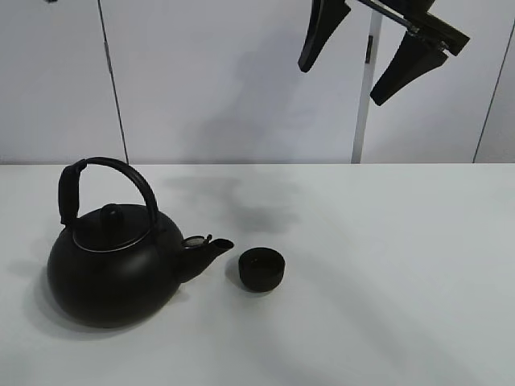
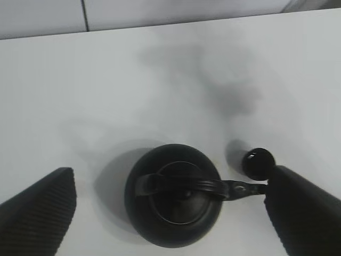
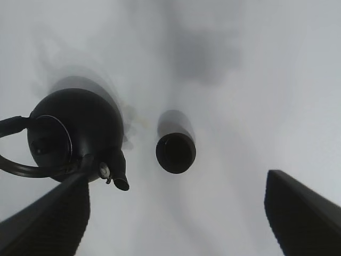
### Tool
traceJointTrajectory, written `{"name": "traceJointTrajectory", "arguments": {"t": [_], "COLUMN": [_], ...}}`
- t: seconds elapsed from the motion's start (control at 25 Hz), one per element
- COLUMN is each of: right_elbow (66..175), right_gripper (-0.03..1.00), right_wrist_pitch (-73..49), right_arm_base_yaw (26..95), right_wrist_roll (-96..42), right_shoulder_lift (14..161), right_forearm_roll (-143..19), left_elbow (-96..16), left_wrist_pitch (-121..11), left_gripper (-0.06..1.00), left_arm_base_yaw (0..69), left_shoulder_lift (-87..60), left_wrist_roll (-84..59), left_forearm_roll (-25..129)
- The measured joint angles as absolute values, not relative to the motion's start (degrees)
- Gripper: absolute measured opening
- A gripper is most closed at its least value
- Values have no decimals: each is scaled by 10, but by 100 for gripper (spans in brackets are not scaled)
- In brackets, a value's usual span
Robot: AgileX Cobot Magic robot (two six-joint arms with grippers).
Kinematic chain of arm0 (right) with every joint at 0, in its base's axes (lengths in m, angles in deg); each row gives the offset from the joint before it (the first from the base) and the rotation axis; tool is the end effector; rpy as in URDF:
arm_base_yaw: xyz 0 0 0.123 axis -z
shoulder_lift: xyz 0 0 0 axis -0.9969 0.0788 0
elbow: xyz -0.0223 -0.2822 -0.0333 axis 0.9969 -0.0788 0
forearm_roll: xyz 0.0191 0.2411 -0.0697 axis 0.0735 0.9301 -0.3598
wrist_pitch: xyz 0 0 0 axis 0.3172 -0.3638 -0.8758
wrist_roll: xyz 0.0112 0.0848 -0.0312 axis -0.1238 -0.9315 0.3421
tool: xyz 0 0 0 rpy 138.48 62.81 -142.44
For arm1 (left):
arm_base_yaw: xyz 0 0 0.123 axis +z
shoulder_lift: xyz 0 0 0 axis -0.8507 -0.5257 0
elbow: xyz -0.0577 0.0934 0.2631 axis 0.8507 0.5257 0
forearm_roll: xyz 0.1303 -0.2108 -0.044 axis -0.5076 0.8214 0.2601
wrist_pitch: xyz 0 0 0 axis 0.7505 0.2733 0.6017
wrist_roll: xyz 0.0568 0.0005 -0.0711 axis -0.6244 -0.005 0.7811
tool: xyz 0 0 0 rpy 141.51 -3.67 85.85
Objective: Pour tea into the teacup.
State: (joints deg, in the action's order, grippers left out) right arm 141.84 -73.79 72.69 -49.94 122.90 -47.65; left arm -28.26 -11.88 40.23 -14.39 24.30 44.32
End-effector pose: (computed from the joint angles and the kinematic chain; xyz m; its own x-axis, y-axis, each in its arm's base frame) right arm 0.3869 0.1210 0.3106 -0.9586 -0.0901 -0.2700 -0.1914 0.9062 0.3771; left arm 0.2553 -0.0903 0.3542 -0.7452 0.1178 -0.6564 0.2689 0.9538 -0.1341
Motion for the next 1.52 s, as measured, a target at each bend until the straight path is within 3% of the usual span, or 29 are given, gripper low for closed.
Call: {"name": "traceJointTrajectory", "arguments": {"t": [0.28,1.52], "right_elbow": [1418,1418], "right_gripper": [61,61], "right_wrist_pitch": [-738,-738], "right_arm_base_yaw": [727,727], "right_wrist_roll": [-499,-499], "right_shoulder_lift": [1229,1229], "right_forearm_roll": [-476,-475], "left_elbow": [-407,-401], "left_wrist_pitch": [2,-21], "left_gripper": [69,69], "left_arm_base_yaw": [402,402], "left_shoulder_lift": [-231,-293], "left_wrist_roll": [249,286], "left_forearm_roll": [483,547]}}
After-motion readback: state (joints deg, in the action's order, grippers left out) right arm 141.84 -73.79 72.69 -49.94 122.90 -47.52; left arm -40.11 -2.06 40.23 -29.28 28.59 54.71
